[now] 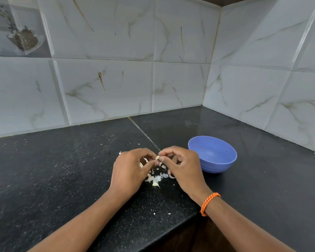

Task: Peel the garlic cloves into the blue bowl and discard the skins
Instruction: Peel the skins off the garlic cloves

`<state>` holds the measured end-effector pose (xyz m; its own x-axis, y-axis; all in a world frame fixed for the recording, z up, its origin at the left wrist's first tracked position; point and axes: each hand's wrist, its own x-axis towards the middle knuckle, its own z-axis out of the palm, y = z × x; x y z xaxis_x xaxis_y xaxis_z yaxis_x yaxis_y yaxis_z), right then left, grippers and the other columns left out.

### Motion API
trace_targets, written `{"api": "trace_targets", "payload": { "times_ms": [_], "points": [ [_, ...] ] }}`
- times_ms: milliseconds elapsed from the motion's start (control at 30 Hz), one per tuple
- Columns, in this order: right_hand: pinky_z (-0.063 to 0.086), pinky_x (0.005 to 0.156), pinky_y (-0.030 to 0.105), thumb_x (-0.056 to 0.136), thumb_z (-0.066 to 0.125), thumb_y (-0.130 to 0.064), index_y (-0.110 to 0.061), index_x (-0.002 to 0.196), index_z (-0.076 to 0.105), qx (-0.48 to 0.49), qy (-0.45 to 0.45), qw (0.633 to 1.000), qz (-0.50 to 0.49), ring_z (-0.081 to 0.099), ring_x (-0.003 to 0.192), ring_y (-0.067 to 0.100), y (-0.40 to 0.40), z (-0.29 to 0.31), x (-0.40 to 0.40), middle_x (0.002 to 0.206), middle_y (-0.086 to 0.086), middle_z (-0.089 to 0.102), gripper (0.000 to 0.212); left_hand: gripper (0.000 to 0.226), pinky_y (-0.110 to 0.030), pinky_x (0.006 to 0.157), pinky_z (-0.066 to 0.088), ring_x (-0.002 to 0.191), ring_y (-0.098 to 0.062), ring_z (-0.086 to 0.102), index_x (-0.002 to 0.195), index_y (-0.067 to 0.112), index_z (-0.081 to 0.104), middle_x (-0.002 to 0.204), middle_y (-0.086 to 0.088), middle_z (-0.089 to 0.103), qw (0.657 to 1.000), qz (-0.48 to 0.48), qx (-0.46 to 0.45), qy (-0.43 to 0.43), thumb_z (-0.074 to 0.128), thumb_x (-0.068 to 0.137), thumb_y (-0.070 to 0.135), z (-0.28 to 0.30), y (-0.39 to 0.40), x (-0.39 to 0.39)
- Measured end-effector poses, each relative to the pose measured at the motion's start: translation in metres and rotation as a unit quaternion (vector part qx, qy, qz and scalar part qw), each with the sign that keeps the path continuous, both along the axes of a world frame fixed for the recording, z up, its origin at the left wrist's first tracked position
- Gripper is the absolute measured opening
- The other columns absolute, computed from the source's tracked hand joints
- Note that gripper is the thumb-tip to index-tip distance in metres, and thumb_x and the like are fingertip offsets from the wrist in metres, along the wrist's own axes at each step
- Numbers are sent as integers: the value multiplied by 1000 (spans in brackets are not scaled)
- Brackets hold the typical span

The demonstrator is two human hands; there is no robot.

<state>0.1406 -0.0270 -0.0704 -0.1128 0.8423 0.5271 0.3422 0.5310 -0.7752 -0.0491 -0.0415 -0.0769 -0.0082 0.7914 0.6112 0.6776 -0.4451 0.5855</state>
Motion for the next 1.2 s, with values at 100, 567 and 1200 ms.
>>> {"api": "trace_targets", "payload": {
  "times_ms": [100,567,1200],
  "points": [
    [53,59,17,95,80,-10,-19,100,83,-10,3,1000,12,68,57,10,0,-2,-1,76,-13,76,11,7,-30,65,53,74,1,68,87,41,79,79,31,71,1000,17,7,21,85,90,43,-1,0,-1],
    [52,51,22,104,69,-16,-14,110,80,-38,35,998,45,70,61,13,0,-9,-5,77,-6,76,12,15,-30,62,48,68,-8,69,82,37,80,72,23,72,999,-29,-8,-33,81,96,33,1,1,-3],
    [65,69,33,106,63,-10,-6,108,78,-101,152,978,101,75,75,25,-1,-8,-11,87,10,78,16,18,-38,61,56,61,-12,70,90,35,80,78,19,76,996,-69,-16,-53,77,100,21,5,-1,-2]
  ]
}}
